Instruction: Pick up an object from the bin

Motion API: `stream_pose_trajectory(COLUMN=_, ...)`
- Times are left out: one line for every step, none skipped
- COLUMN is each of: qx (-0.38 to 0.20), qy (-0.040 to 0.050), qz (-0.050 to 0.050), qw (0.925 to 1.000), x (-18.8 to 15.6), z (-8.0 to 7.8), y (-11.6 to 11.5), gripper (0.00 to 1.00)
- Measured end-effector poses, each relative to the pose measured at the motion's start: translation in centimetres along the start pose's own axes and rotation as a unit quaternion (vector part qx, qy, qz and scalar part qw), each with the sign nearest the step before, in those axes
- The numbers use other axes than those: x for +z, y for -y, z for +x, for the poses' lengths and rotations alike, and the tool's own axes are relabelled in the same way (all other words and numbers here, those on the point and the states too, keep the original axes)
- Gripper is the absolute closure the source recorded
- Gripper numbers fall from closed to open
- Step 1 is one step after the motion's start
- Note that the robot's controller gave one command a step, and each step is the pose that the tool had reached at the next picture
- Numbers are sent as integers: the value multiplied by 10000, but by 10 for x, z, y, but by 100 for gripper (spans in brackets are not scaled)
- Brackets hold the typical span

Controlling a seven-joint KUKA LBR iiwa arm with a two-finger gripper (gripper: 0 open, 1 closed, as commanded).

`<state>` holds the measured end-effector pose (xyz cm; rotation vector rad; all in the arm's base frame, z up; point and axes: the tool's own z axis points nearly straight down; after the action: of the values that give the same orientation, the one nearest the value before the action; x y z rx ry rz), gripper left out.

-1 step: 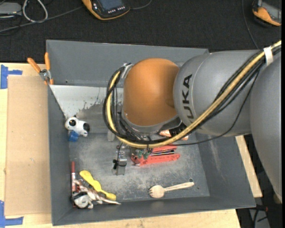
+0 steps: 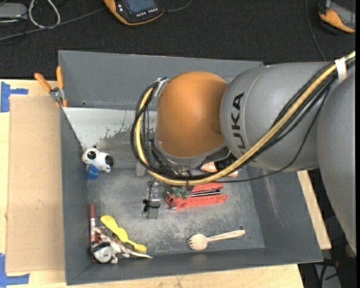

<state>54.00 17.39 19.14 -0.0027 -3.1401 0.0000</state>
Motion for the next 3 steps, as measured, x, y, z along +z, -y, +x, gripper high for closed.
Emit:
stream_pose_trajectory(qx=-836, qy=24, qz=-13, qw=9965, x=25, z=21, y=22, gripper=0)
stream_pose_trajectory(qx=-1113, qy=-28, qz=-2, qw=9938, x=19, z=15, y=49, gripper=0)
stream_pose_trajectory(qx=-1124, qy=-13, qz=2, qw=9937, x=48, z=33, y=50, gripper=0)
